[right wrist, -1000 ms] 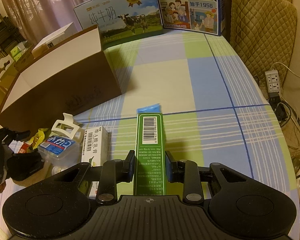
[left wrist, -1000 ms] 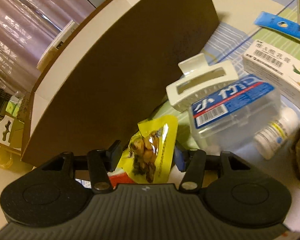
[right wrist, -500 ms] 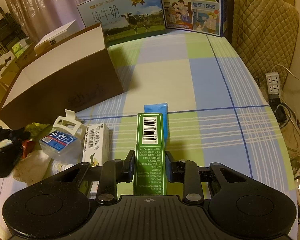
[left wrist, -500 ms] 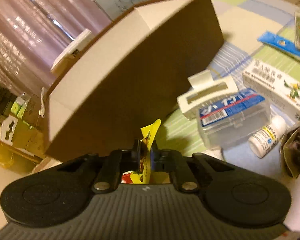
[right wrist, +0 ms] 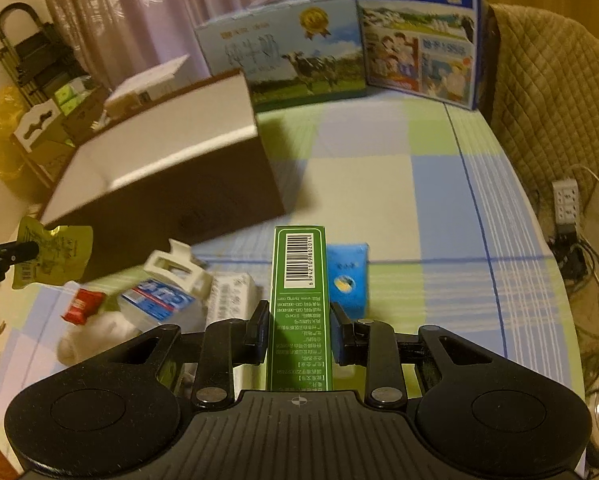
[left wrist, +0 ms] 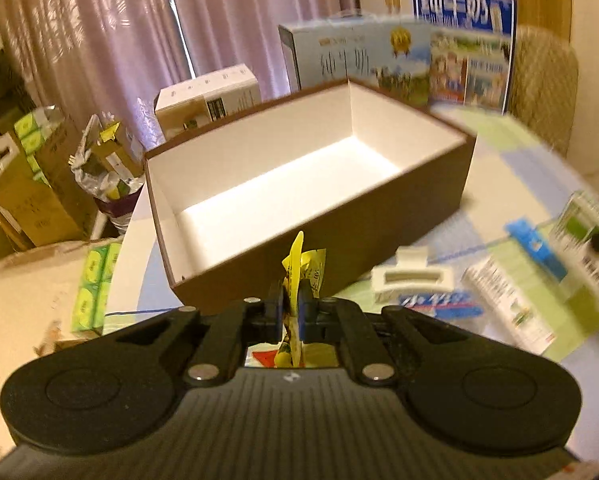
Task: Organize objects
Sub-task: 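Carry the yellow packet in the left gripper and green box in the right into the brown box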
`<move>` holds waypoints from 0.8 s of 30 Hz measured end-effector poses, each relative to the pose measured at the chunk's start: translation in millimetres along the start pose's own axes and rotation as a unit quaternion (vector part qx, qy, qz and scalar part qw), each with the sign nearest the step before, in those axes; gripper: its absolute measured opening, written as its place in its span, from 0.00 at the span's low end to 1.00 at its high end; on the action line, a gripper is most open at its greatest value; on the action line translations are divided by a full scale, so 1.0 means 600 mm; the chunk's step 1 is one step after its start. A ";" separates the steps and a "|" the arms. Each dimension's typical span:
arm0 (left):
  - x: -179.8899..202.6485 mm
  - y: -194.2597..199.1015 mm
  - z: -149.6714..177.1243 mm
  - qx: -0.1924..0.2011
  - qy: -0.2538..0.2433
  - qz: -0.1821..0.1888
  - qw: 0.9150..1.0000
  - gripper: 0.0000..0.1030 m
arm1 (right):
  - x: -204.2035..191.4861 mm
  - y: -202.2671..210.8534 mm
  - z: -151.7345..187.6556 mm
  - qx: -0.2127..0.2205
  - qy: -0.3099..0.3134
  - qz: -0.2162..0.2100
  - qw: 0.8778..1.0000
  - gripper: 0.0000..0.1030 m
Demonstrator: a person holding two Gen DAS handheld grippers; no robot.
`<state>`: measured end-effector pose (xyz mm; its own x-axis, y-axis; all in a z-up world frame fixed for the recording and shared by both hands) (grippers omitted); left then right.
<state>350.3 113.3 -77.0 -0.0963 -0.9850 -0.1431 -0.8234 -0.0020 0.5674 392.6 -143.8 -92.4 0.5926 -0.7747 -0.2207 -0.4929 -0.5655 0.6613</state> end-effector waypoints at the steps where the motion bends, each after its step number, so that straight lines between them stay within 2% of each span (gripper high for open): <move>1: -0.004 0.011 -0.009 0.005 0.008 0.006 1.000 0.05 | -0.007 0.002 -0.008 0.003 0.004 -0.006 1.000 0.26; 8: -0.018 0.047 -0.084 0.053 0.063 0.031 0.996 0.05 | -0.071 0.000 -0.078 0.031 0.029 -0.057 0.997 0.26; 15: -0.039 0.024 -0.154 0.093 0.090 0.026 0.991 0.05 | -0.151 -0.033 -0.174 0.067 0.063 -0.104 0.990 0.26; 20: -0.051 -0.013 -0.187 0.097 0.088 0.008 0.991 0.05 | -0.203 -0.072 -0.233 0.086 0.088 -0.124 0.985 0.26; 24: -0.060 -0.054 -0.194 0.086 0.088 -0.007 0.992 0.05 | -0.233 -0.122 -0.265 0.085 0.100 -0.131 0.983 0.26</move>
<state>445.5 128.7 4.4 0.0028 -1.0000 0.0013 -0.9089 -0.0020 0.4170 447.1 50.6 3.9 0.8179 -0.5353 -0.2108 -0.3963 -0.7898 0.4682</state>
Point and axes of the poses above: each gripper's, at about its wrist camera, not at the fingertips, and y roughly against the way its jaws point, x to its right, z to its underside, the point moved 9 cm from there along -y, roughly the way its jaws point, and after that the axes turned 8 degrees about x, right-handed, at the moved point
